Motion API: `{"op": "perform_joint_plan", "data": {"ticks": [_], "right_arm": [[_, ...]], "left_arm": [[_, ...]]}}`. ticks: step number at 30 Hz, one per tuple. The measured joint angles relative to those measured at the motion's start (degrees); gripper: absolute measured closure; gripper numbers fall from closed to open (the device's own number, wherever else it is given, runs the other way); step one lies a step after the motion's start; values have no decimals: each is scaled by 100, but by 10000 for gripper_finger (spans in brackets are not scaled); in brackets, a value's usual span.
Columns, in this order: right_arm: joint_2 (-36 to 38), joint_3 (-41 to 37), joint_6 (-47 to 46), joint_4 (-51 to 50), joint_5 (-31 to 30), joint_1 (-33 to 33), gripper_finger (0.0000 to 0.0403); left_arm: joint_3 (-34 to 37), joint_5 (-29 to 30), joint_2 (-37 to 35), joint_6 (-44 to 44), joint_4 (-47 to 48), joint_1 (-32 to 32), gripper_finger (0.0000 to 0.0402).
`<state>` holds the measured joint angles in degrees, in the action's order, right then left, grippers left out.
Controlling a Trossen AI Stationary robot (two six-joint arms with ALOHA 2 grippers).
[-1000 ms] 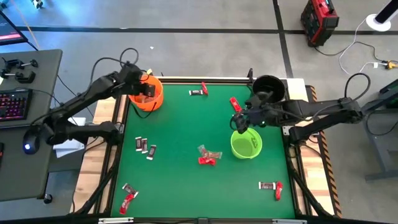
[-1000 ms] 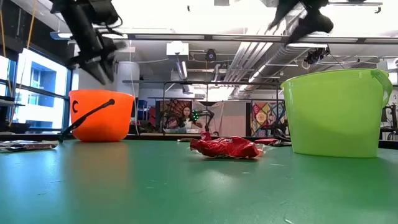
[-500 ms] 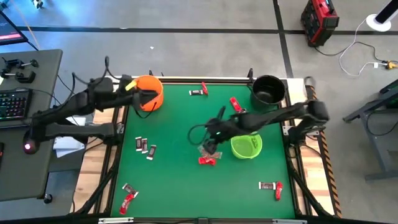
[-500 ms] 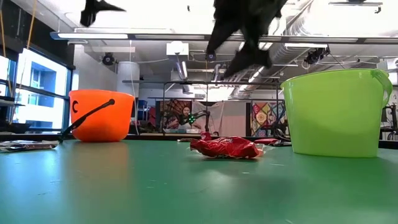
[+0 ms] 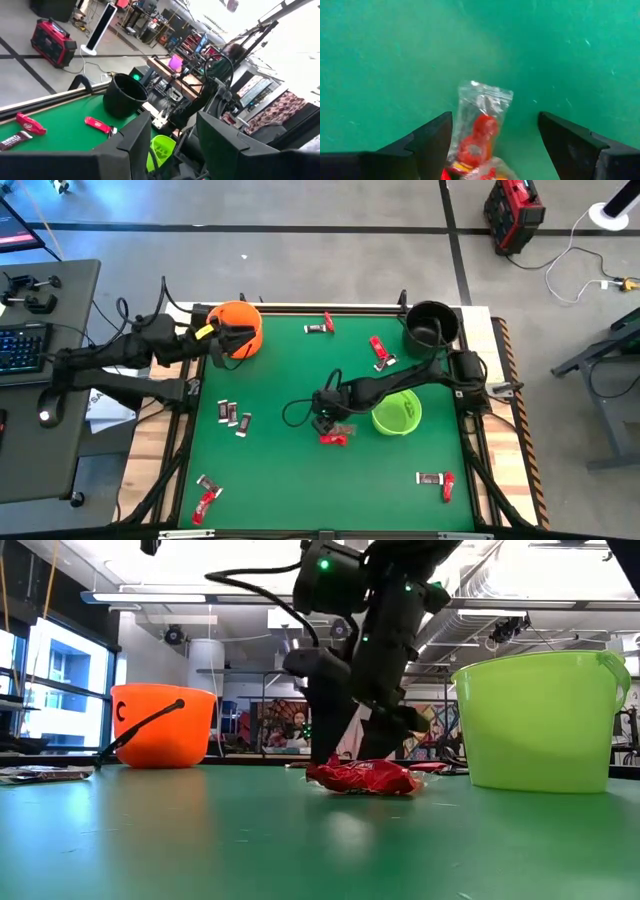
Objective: Sort candy by brand, put in halloween buckets
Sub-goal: Put the orange gummy into the orange bucket
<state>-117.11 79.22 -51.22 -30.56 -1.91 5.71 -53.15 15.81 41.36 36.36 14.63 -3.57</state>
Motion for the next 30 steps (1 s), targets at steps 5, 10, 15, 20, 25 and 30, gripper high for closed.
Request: {"op": "perform_joint_plan", "data": {"ticks": [5,10,15,20,25,30], "right_arm": [[-59,11,-155,54,-477,116,120],[-68,0,-289,30,-699,205,176],[-143,0,-277,-44,-841,291,272],[-133,8,-185,-85,-979,331,368],[22,363,463,-201,-1107,222,389],[41,1282,1560,166,-1229,-190,400]], "left_arm": [[0,9,-2,-50,0,0,254],[0,103,0,-61,4,0,255],[0,146,0,-61,4,-2,255],[0,158,0,-62,-11,-2,255],[4,163,-19,-359,-513,-2,255],[4,140,-13,-564,-865,-2,255]]}}
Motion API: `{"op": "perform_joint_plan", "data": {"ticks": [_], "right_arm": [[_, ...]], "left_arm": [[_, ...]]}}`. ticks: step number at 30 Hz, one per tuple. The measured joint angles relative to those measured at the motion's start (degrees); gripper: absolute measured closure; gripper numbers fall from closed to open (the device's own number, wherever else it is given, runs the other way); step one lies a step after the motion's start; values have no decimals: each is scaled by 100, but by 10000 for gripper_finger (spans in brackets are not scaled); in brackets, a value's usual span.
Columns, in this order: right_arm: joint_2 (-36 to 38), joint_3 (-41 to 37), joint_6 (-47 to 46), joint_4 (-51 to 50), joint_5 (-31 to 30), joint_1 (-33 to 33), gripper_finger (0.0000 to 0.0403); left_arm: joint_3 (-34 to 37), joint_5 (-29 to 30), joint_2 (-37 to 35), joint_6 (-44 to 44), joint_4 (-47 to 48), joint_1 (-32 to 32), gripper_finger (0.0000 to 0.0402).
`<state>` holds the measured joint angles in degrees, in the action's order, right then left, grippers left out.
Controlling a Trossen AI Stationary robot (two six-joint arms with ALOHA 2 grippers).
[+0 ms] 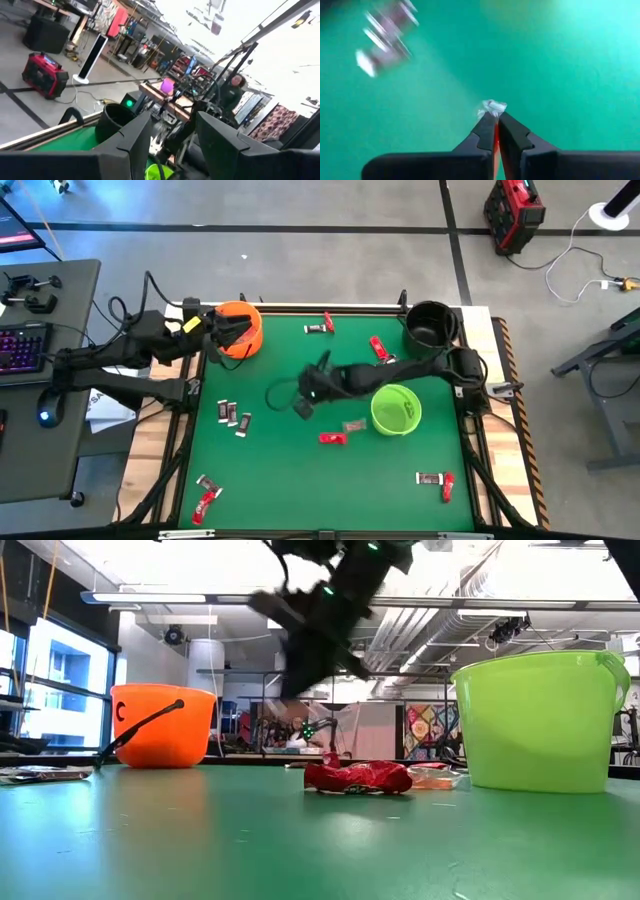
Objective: Sort candy by brand, put in halloween buckets
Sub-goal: Put the orange gummy into the orange bucket
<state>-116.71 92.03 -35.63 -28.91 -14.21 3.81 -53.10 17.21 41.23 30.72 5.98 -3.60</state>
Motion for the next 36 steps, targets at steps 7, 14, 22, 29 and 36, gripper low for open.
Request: {"op": "perform_joint_plan", "data": {"ticks": [7,14,22,29,36], "right_arm": [[-15,820,737,1596,171,-706,402],[-212,850,416,3202,661,-1502,403],[-953,841,-285,4846,808,-1905,403],[-1772,1226,-986,5780,669,-2002,403],[-2778,3039,-804,5118,674,-1989,403]], "left_arm": [[0,-5,0,8,-211,-2,255],[0,-16,-4,-219,-1210,-2,255],[0,-15,-3,-292,-1615,-2,255],[0,-14,39,-658,-1610,-2,255],[0,-13,46,-791,-1552,-2,255]]}}
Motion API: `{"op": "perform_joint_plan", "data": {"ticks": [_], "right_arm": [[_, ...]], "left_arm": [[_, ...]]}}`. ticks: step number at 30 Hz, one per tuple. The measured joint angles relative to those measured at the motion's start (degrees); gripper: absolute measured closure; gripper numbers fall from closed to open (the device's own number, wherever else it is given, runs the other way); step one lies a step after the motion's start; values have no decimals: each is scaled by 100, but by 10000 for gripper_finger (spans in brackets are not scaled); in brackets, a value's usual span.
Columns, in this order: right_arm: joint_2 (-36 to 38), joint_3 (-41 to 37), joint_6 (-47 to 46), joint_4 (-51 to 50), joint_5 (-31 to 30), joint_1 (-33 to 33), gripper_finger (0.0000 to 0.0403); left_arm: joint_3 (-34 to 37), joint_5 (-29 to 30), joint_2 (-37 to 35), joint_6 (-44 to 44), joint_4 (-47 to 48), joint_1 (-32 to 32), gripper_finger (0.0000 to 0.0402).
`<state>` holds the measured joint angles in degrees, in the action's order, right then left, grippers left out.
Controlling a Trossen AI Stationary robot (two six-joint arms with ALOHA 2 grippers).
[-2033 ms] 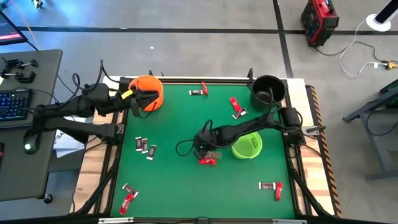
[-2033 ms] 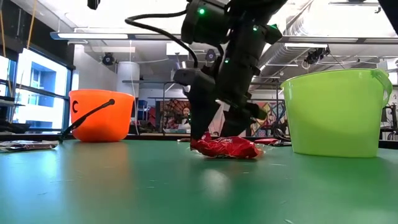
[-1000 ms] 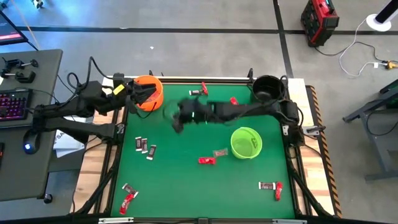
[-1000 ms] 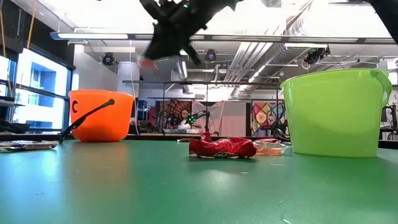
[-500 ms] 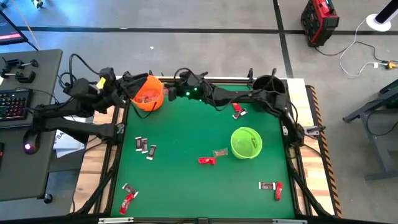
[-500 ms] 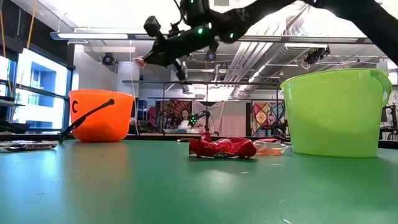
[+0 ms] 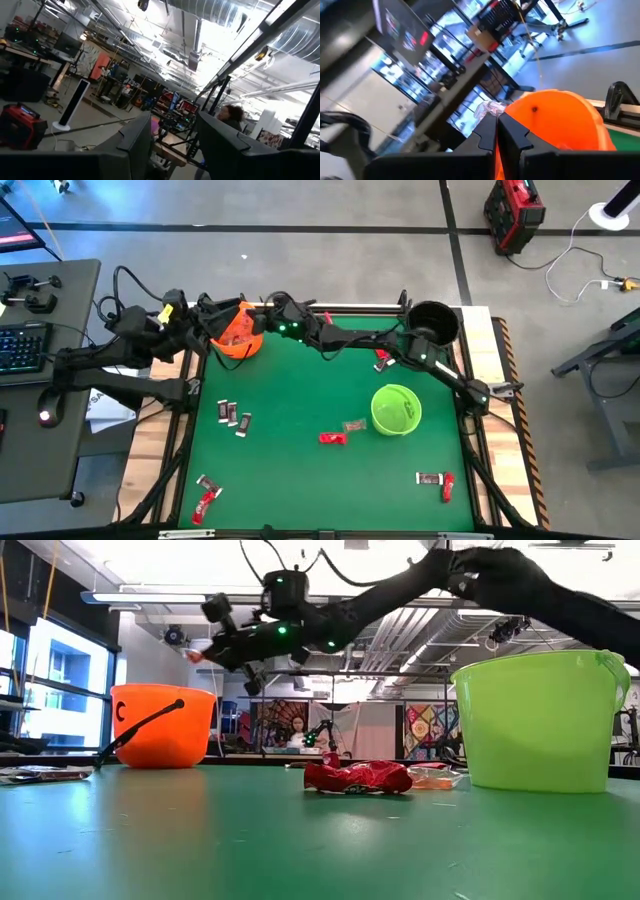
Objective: Sort candy by brand, put in halloween buckets
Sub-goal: Put the orange gummy into the orange bucket
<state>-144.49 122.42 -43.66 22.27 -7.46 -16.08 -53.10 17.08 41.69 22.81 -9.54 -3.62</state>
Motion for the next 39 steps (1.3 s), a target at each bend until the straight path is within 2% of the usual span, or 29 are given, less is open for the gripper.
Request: {"op": "perform_joint_plan", "data": {"ticks": [5,8,11,14,21,25,30,37,39], "right_arm": [[-476,1190,772,-1286,-4,-2,403],[-511,1151,1367,-1149,-40,0,402],[-511,1146,1389,-1556,-52,0,387],[-511,1140,1560,-1823,-52,17,343],[-421,1259,1971,-1982,40,82,195],[-244,1258,2078,-2221,379,49,144],[91,1256,2448,-3302,926,-95,132],[960,1256,3828,-5932,929,-190,132],[1183,1256,4130,-6807,765,-184,132]], "left_arm": [[-2,1,-1,-3,75,0,255],[-2,2,4,-86,77,1,255],[-2,2,4,-100,75,-11,255],[-2,9,4,-101,81,-11,255],[-2,8,3,-190,71,-11,255],[-2,7,2,-190,61,-7,255],[-2,5,3,-189,57,-7,255],[-2,5,3,-192,55,-7,255],[-2,4,2,-190,59,-7,255]]}}
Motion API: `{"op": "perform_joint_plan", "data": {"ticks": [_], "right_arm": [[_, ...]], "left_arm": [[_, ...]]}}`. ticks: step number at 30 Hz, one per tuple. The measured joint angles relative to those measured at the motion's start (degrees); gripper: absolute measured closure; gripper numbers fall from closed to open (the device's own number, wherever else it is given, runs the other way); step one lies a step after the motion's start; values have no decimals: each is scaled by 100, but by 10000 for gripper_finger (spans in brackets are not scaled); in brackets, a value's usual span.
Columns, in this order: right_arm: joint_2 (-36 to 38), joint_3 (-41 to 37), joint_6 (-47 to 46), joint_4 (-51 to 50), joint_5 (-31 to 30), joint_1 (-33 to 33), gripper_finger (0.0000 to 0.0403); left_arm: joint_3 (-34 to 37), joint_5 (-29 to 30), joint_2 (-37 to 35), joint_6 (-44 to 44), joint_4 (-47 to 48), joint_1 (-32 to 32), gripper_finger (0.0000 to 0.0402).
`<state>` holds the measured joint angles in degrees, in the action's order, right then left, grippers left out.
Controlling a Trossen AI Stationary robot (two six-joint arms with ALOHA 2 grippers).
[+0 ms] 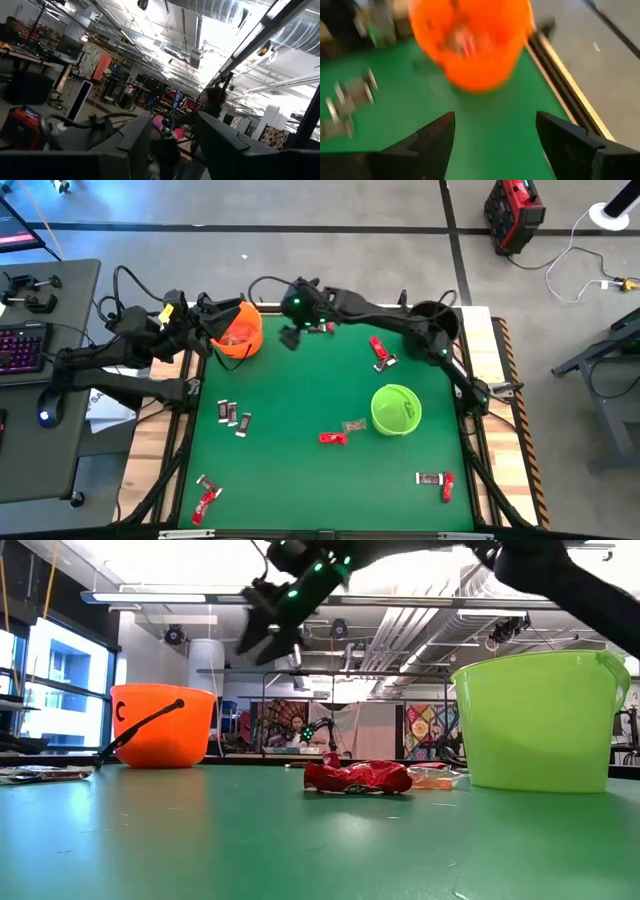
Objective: Sort candy by brand, put in halloween buckets
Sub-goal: Put the orange gummy into the orange bucket
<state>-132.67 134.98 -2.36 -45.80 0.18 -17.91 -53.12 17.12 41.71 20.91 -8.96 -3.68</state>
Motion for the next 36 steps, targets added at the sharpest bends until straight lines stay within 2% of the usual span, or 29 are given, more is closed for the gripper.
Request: {"op": "perform_joint_plan", "data": {"ticks": [5,8,12,16,21,28,31,36], "right_arm": [[518,-112,250,-2146,-497,131,132],[841,-659,204,-2840,-614,343,132],[1701,-2262,-19,-2605,-564,740,132],[2791,-3867,-332,-1875,-52,1302,132],[3547,-4886,-103,-1249,471,2129,132],[3180,-5187,784,-1005,107,2908,132],[2837,-5200,1041,-1007,-142,2990,132],[2337,-5198,1130,-566,-170,2943,132]], "left_arm": [[0,-2,2,-3,5,-1,255],[-2,-2,19,-5,30,0,255],[-2,-4,52,-7,192,0,255],[-2,-35,66,-9,543,0,255],[-2,-17,171,-11,624,-4,255],[-2,-45,832,-152,321,-3,255],[0,-239,1125,56,265,-2,255],[0,-420,1356,514,-258,2,255]]}}
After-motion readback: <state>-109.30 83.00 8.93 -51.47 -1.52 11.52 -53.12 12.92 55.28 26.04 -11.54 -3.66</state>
